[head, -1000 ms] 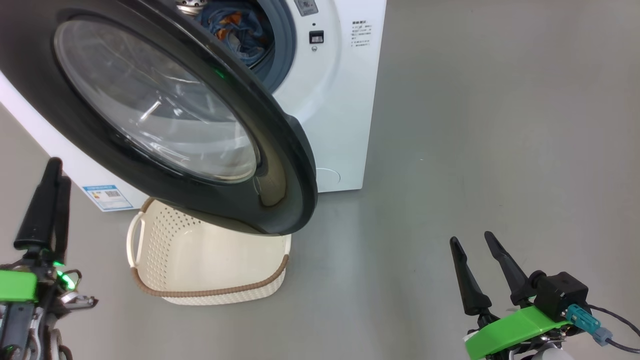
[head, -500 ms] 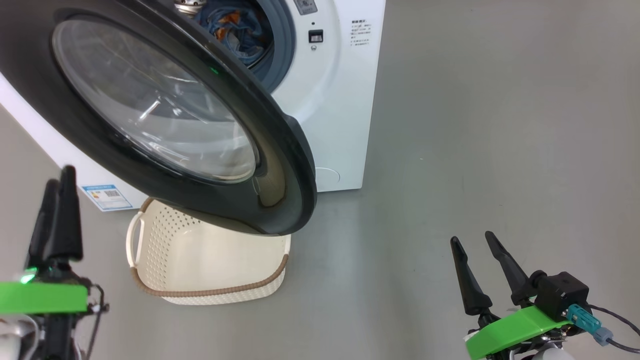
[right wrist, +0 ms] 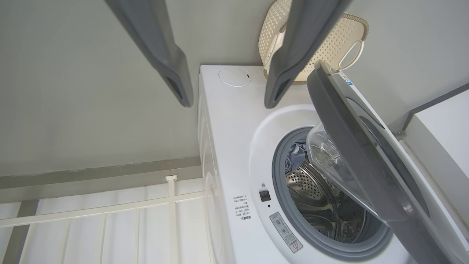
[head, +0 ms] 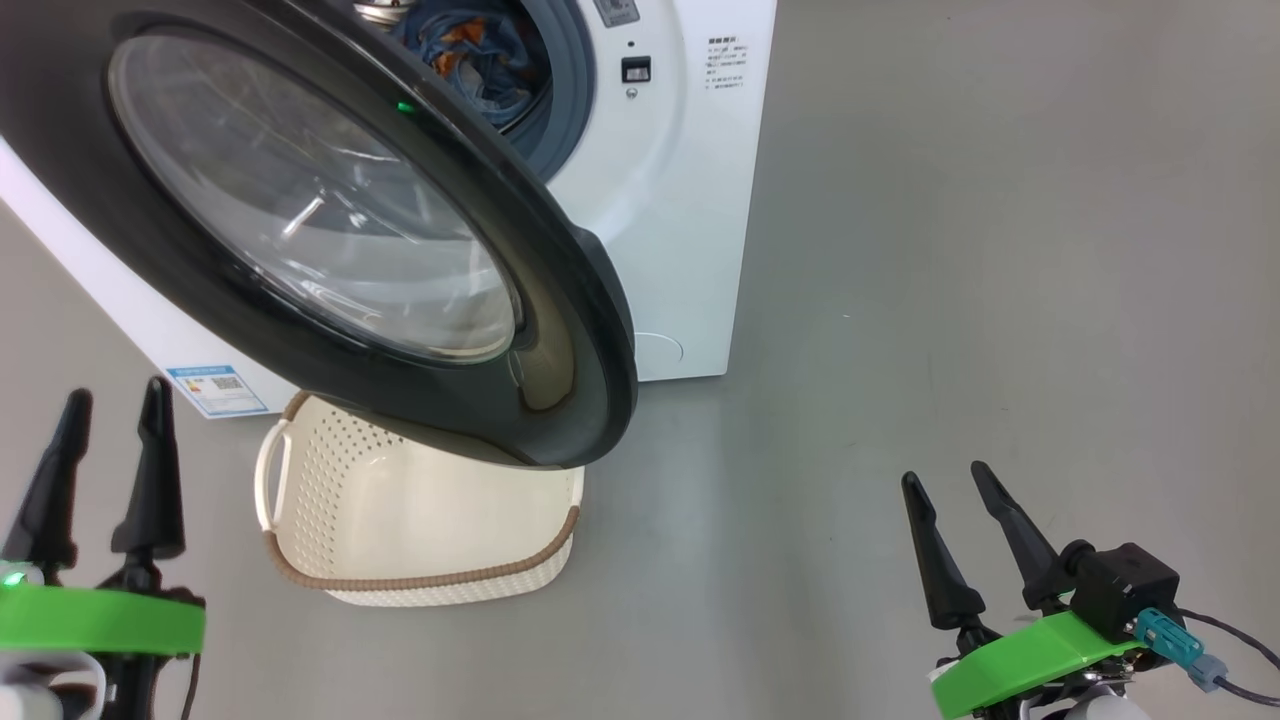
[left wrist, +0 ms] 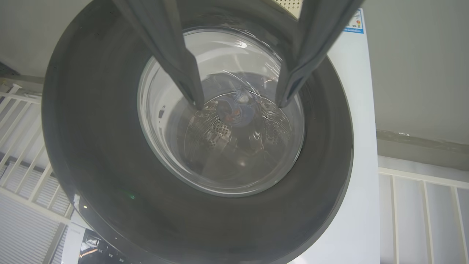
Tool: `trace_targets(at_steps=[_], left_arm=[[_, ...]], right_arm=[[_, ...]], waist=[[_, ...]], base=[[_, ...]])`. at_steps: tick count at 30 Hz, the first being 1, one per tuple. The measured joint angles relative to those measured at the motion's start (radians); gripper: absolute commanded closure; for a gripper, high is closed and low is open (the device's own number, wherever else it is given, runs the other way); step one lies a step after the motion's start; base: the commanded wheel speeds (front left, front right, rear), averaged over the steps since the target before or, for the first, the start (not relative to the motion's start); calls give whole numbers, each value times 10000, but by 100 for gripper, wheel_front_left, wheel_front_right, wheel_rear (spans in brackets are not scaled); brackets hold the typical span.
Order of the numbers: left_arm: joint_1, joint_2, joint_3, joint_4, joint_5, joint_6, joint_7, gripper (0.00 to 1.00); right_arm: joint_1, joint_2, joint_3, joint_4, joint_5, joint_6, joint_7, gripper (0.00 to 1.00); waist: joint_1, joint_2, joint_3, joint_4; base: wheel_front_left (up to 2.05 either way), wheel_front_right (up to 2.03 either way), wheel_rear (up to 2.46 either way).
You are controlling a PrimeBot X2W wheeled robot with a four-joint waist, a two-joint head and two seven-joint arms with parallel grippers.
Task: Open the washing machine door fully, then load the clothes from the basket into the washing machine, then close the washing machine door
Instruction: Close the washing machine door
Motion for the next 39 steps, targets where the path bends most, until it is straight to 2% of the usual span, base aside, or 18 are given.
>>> trace_targets(at_steps=[7,14,17,28,39], left_arm=[[483,-541,514,272,2499,0,0,0],[846,-1315,1547,130,3653,0,0,0],[1079,-1419,1687,59,4165,0,0,0],[2155,-2476,2305,-253,5325,0,0,0],[2736,-2849,2514,-270,5685,0,0,0]], right_arm=[[1,0,-29,-42,12,0,0,0],[2,0,-59,-134,428,0,0,0],[1,2,-52,-178,441,0,0,0],[-1,2,-52,-337,318,0,0,0],[1,2,-44,-345,142,0,0,0]], waist=[[1,0,10,-20],[0,0,35,-43],[0,0,50,-68],[0,0,105,-190],[1,0,-10,-281]], base=[[0,0,0],[0,0,0],[0,0,0],[0,0,0],[0,0,0]])
